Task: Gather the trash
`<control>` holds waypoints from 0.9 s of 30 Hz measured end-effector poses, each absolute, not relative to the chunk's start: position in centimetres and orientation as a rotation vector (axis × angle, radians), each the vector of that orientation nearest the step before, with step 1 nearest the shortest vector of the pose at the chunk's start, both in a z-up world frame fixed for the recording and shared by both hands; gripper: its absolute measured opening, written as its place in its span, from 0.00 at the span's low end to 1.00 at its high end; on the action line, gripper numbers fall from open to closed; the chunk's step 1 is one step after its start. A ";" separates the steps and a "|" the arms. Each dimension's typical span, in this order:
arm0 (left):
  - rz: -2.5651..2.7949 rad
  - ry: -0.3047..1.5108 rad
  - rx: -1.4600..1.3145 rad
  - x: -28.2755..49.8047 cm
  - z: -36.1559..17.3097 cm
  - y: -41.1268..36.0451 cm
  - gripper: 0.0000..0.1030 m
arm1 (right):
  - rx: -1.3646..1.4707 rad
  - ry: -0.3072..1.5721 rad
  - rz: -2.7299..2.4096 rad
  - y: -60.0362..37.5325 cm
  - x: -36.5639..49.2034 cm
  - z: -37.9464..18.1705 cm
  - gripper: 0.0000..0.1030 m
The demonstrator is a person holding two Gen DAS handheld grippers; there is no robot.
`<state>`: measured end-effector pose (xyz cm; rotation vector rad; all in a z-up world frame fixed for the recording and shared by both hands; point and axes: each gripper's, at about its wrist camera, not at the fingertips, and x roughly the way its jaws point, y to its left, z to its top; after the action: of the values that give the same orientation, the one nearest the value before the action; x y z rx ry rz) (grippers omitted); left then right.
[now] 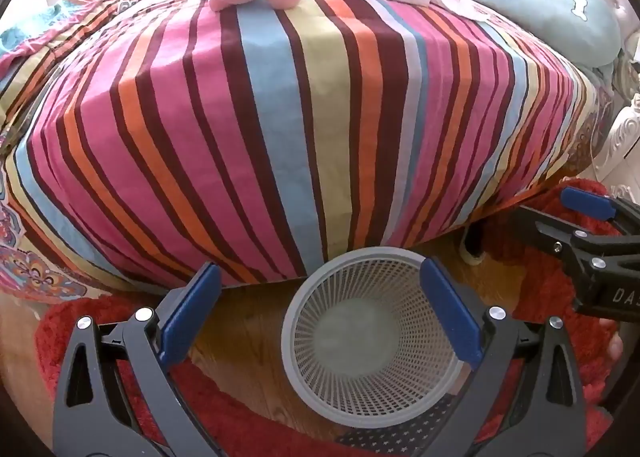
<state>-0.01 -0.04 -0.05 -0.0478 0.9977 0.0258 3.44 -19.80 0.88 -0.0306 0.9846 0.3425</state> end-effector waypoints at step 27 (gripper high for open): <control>0.008 1.022 -0.054 0.4 -0.8 0.1 0.94 | -0.027 1.004 0.351 -19.7 3.8 0.5 0.93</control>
<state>0.38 0.07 -0.76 -0.0543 1.0225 0.0084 3.79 -19.69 0.50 -0.0275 1.0042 0.3514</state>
